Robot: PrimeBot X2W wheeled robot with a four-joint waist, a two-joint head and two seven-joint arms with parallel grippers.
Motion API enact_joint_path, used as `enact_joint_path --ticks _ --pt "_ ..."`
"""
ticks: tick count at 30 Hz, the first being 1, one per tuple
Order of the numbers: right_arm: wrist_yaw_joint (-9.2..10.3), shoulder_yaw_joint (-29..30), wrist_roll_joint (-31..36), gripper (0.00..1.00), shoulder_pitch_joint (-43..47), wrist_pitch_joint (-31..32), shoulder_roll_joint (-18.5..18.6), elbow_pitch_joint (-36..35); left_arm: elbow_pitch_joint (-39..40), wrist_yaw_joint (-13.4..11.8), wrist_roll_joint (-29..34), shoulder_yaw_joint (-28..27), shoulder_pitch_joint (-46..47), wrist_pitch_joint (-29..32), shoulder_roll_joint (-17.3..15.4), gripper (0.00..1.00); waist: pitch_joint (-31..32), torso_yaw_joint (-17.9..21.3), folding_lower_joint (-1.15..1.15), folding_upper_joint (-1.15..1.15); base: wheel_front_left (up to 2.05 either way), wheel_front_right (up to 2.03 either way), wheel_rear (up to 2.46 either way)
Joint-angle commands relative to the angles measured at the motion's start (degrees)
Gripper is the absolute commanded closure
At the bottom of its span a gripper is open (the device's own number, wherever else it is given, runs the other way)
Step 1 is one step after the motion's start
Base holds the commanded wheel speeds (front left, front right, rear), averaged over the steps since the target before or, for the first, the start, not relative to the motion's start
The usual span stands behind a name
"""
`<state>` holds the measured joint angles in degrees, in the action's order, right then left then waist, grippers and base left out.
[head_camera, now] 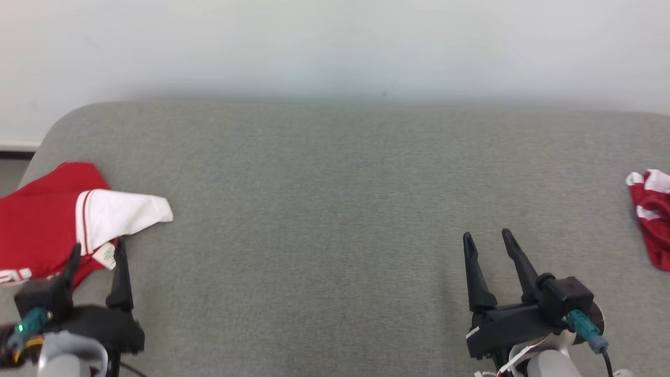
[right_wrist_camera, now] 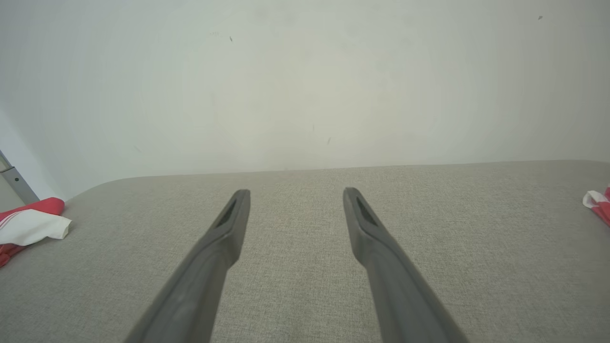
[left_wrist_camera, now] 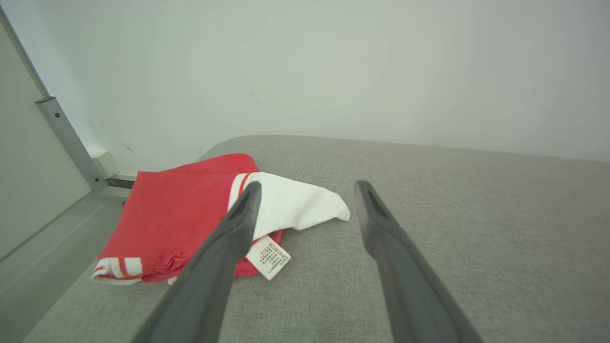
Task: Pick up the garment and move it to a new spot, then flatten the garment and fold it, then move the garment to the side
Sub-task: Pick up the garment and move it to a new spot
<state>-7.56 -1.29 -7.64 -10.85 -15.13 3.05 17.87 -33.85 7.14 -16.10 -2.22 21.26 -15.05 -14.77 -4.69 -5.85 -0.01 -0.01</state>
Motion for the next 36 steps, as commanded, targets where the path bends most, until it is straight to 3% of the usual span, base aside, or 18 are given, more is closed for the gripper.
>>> enact_joint_path --ticks 1,18,26,36 --pt "0.16 -0.20 -0.73 0.00 0.94 0.02 -0.23 0.17 0.74 0.31 0.56 -0.78 -2.00 -0.18 0.59 0.00 1.82 2.23 0.01 0.01 0.00 0.00 0.00" --pt "0.16 -2.39 -1.02 0.00 3.73 0.02 -0.22 1.93 10.11 0.34 4.11 -8.65 -17.34 -0.18 8.91 0.00 5.10 11.03 0.01 0.01 0.00 0.00 0.00" --pt "0.16 -3.13 -1.30 0.00 4.82 0.02 -0.20 2.94 12.63 0.37 3.90 -10.29 -21.51 -0.18 10.97 0.00 5.91 12.80 0.01 0.01 0.00 0.00 0.00" --pt "0.16 -2.58 -1.38 0.00 5.36 0.02 -0.19 3.40 14.04 0.30 3.06 -10.33 -23.58 -0.18 11.91 0.00 5.94 12.30 0.01 0.01 0.00 0.00 0.00"
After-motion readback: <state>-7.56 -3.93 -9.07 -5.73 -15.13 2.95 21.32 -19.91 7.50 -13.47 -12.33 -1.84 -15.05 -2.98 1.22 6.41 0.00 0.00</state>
